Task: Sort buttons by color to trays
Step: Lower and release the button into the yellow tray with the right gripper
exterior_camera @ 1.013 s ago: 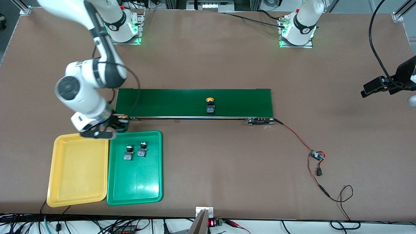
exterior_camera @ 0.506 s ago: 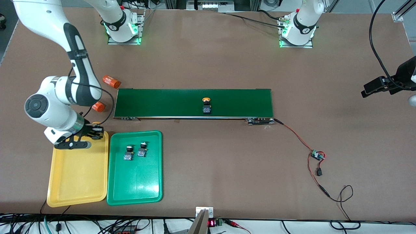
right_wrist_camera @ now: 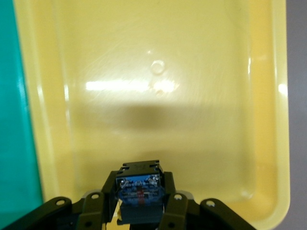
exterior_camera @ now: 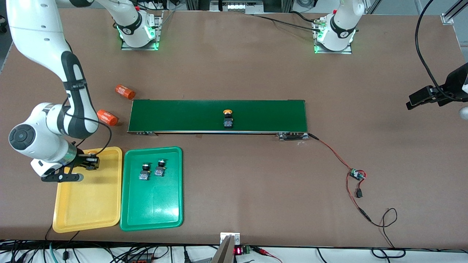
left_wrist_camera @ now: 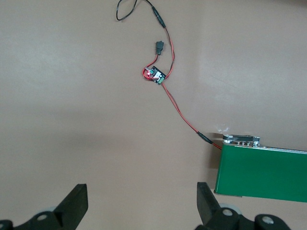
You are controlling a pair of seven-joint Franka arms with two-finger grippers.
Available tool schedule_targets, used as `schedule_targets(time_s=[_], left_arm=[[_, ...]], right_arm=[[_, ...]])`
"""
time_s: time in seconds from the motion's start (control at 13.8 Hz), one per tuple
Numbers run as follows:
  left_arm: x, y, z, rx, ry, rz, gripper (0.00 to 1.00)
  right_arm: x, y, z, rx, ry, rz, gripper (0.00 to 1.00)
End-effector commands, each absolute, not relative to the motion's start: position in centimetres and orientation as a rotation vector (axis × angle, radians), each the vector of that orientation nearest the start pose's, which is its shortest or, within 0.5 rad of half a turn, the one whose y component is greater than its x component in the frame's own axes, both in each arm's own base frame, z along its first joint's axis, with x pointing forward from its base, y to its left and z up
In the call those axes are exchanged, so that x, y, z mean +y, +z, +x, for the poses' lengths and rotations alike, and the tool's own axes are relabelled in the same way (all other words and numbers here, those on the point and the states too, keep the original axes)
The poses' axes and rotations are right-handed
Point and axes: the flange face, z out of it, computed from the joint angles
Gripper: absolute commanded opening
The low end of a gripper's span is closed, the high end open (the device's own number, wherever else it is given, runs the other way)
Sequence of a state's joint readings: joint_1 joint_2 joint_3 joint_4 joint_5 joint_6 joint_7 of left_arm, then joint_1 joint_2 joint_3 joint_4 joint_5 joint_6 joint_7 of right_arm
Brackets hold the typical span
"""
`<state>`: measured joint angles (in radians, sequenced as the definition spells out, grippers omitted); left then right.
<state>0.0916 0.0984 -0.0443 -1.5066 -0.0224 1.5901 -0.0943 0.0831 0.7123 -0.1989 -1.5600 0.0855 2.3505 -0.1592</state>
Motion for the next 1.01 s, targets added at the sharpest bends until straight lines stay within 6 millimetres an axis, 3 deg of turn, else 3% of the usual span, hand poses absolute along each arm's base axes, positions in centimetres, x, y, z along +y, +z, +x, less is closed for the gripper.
schedule_targets(time_s=[0.0, 0.22, 0.29, 0.36, 0.43, 0.65, 0.8, 0.94], left_arm=[[2.7, 60.4, 58.5, -0.203, 0.015, -3.169, 1.00], [2.8, 60.4, 58.5, -0.205, 0.015, -3.165, 1.00], [2.8, 60.4, 58.5, -0.205, 0.015, -3.165, 1.00], [2.7, 60.4, 58.5, -0.203, 0.015, -3.165, 1.00], [2.8, 60.4, 58.5, -0.205, 0.015, -3.165, 1.00], [2.7, 60.5, 58.3, -0.203, 0.015, -3.167, 1.00], [2.7, 60.5, 58.3, -0.203, 0.015, -3.167, 1.00], [2.7, 60.6, 58.3, -0.203, 0.010, -3.168, 1.00]], right_arm=[[-7.2, 22.4, 72.6, -0.117, -0.215, -3.218, 0.15], [-8.1, 21.6, 72.7, -0.105, -0.241, -3.223, 0.16], [-8.4, 21.0, 72.6, -0.094, -0.229, -3.223, 0.25], [-8.2, 20.7, 72.5, -0.088, -0.222, -3.222, 0.42], [-8.3, 20.5, 72.4, -0.086, -0.218, -3.221, 0.66], [-7.5, 20.5, 72.5, -0.071, -0.215, -3.212, 0.98], [-6.3, 20.7, 72.5, -0.083, -0.208, -3.202, 1.00], [-4.3, 22.1, 72.1, 0.000, -0.154, -3.182, 1.00]])
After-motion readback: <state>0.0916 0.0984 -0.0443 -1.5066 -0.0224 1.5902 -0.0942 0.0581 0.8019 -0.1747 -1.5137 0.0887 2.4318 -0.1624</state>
